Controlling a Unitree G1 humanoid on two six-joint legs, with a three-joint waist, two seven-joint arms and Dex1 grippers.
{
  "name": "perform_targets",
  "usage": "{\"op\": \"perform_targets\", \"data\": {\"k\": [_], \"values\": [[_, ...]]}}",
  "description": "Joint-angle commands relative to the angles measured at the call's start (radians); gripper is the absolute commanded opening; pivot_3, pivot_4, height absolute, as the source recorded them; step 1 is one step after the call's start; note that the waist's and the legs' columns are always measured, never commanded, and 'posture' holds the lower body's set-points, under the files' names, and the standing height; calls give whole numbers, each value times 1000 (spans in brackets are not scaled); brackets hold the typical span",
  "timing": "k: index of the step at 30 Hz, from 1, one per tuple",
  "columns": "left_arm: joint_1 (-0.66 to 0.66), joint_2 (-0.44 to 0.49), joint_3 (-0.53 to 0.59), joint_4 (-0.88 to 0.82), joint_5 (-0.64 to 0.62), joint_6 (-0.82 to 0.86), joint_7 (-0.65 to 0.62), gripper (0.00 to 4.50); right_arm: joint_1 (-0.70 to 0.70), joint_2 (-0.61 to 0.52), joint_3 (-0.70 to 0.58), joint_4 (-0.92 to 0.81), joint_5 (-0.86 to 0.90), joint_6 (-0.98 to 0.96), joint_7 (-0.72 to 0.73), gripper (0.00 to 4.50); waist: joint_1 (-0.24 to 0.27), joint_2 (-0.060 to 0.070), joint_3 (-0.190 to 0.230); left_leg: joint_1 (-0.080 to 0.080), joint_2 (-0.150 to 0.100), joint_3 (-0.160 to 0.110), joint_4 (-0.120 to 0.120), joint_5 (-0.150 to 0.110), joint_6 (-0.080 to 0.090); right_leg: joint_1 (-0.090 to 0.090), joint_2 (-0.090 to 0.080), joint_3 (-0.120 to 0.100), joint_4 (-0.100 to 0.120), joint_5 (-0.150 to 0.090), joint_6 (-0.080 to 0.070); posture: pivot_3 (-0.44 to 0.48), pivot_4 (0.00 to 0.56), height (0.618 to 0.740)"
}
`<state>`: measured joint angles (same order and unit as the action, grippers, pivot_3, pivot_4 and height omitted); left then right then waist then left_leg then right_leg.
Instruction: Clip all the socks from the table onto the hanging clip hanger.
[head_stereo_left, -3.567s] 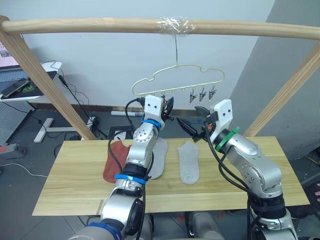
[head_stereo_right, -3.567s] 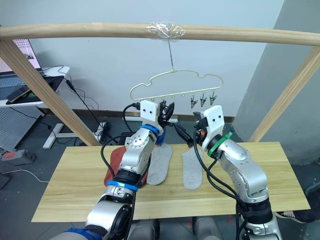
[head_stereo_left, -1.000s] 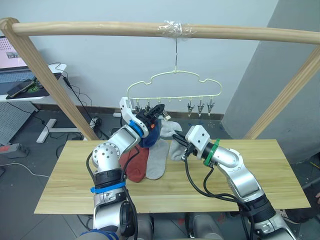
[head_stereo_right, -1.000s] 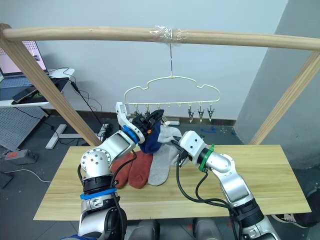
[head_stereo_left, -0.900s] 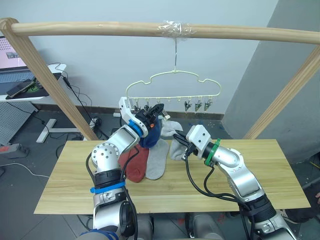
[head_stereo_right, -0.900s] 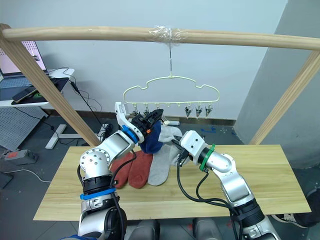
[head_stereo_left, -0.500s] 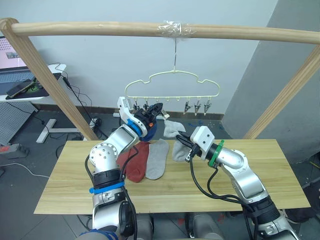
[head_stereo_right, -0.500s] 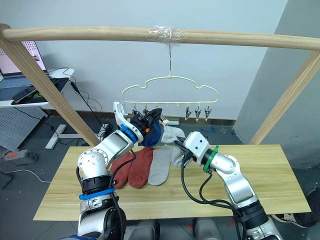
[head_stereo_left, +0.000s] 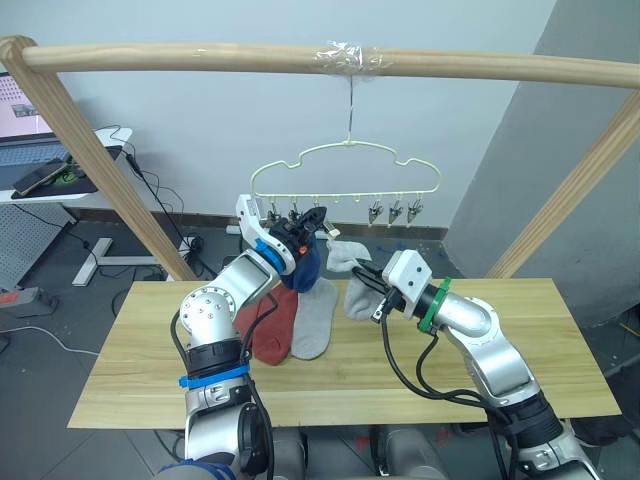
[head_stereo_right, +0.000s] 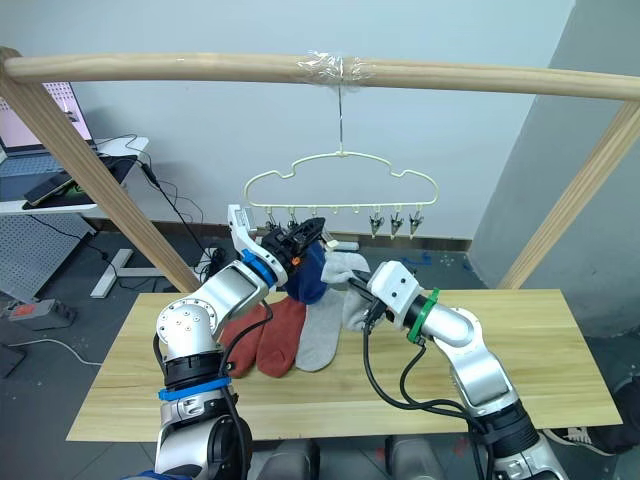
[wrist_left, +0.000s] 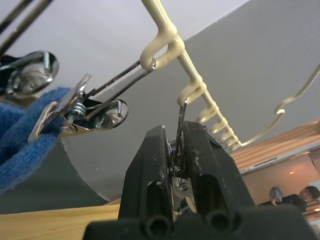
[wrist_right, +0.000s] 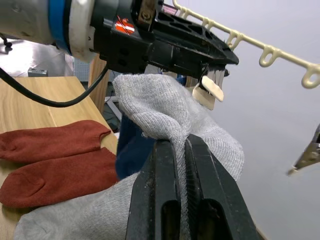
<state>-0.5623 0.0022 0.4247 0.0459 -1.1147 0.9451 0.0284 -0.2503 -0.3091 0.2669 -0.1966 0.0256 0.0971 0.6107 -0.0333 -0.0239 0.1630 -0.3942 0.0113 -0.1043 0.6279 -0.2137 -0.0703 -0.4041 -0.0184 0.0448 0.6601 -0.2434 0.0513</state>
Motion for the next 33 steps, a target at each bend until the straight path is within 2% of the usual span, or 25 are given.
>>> {"op": "perform_targets", "data": {"k": [1, 23, 29, 33], "values": [[5, 7, -6, -2, 0, -16, 7, 140, 4, -3, -10, -52, 11, -23, 1, 46, 0, 0, 0, 0, 0, 0, 0, 0, 0, 0, 0, 0, 0, 0, 0, 17, 117, 740], [-4, 9, -12, 10, -20, -26, -5, 140, -81, 87, -10, 70, -3, -29, -52, 46, 0, 0, 0, 0, 0, 0, 0, 0, 0, 0, 0, 0, 0, 0, 0, 19, 113, 740], [3, 24, -42, -11, 27, -62, -42, 140, -96, 90, -5, 103, -10, -50, -53, 46, 0, 0, 0, 0, 0, 0, 0, 0, 0, 0, 0, 0, -1, 0, 0, 23, 112, 740], [10, 32, -45, -19, 18, -74, -70, 1496, -97, 98, -6, 117, -8, -48, -58, 0, 0, 0, 0, 0, 0, 0, 0, 0, 0, 0, 0, 0, -1, 0, 0, 23, 112, 740]]}}
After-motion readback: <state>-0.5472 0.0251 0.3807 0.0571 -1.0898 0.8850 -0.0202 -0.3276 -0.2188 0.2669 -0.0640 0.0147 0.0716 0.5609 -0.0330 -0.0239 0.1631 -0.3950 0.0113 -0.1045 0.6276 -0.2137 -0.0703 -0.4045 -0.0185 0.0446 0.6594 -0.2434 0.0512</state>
